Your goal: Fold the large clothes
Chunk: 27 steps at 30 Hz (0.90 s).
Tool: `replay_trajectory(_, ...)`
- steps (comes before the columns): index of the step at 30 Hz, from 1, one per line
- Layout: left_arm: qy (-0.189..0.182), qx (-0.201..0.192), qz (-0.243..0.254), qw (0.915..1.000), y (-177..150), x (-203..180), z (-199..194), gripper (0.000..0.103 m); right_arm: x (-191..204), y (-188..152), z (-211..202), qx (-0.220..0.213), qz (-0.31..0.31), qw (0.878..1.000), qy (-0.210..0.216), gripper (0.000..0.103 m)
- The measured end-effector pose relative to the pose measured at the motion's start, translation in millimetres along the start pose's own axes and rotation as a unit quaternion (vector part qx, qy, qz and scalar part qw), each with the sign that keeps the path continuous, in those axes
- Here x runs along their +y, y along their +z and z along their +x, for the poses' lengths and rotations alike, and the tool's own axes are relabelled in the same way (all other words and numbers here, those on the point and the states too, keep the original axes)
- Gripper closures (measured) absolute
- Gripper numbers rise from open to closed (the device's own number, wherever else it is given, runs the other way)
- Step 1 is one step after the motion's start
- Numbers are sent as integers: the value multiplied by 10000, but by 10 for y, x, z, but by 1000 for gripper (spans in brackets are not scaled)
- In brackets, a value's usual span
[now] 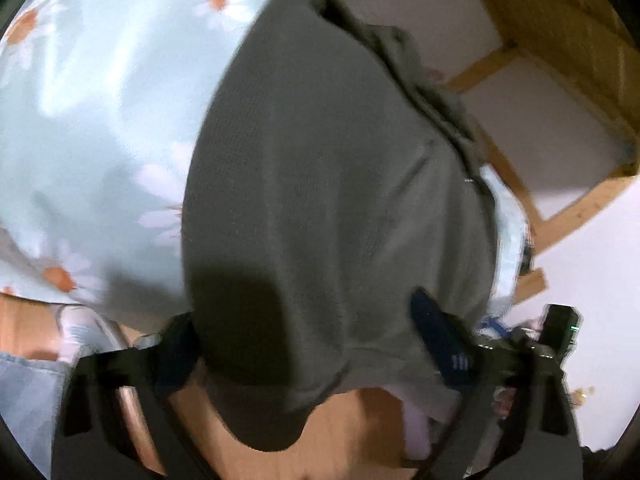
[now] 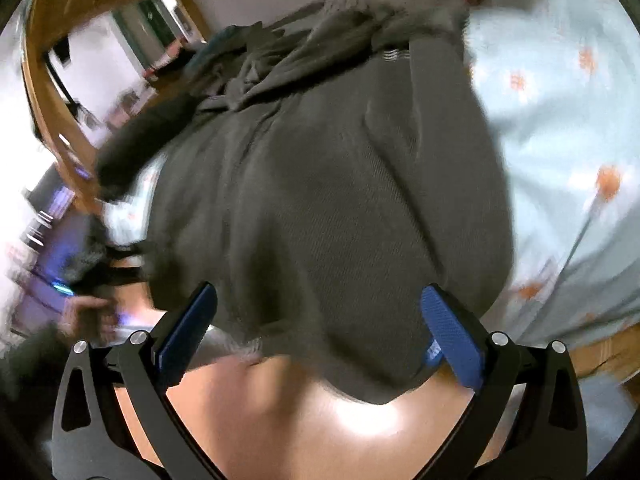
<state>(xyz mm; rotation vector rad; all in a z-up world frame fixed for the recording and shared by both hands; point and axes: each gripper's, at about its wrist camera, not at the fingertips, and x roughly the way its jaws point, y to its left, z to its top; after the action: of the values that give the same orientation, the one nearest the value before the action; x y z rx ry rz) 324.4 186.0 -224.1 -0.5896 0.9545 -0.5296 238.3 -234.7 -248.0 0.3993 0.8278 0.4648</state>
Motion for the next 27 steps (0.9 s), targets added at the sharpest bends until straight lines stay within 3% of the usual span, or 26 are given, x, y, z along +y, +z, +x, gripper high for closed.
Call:
replay_trajectory(2,38,60,32,10000,5,-46,-15,69,-64,-42,16,332,90,9993,147,3)
replay_trajectory(5,-94,119,46,9999,40,-145,-31,73,-198,-150,73,479,97,9988,-35,3)
replay_trajectory(8,-371,113,16,9992,103,-230,-73,78,-361,-287,313,899,244,9950,-367,3)
replay_trajectory(10,-586,86,84,9982,143,-321,-157,82,-437,-367,460,1147,338,9924,-292,3)
replay_trajectory(13,-760,128,146,9969,197,-423,-258,83,-465,-397,551,1040,621,9921,335,4)
replay_trajectory(14,-779,138,138,9968,202,-437,-275,83,-433,-380,554,895,638,9925,542,10)
replay_trajectory(15,-783,140,121,9968,191,-437,-301,83,-412,-364,549,852,659,9914,744,17)
replay_trajectory(16,-781,131,107,9968,169,-419,-323,83,-385,-338,530,858,750,9878,1058,43)
replay_trajectory(17,-751,113,109,9971,163,-428,-336,83,-343,-279,446,778,919,9748,1879,61)
replay_trajectory(19,-651,133,71,9978,149,-394,-334,83,-278,-179,265,402,976,9549,2775,63)
replay_trajectory(20,-539,185,33,9984,131,-359,-316,83,-278,-134,205,242,1025,9507,2918,63)
replay_trajectory(21,-344,298,13,9990,87,-327,-237,82,-312,-98,197,171,1088,9577,2658,63)
replay_trajectory(22,-214,366,-18,9991,53,-278,-181,81,-342,-99,244,256,1064,9707,2140,56)
replay_trajectory(23,-69,400,-69,9992,5,-232,-116,80,-378,-132,329,428,1029,9819,1534,33)
replay_trajectory(24,62,374,-146,9992,-51,-175,-53,72,-441,-209,465,676,1083,9861,1061,17)
replay_trajectory(25,115,327,-222,9992,-74,-124,-32,56,-502,-303,601,862,1217,9862,716,3)
replay_trajectory(26,188,299,-379,9987,-110,-50,13,44,-521,-350,674,932,1252,9864,507,3)
replay_trajectory(27,259,346,-573,9974,-140,24,72,22,-520,-395,747,929,1248,9870,406,3)
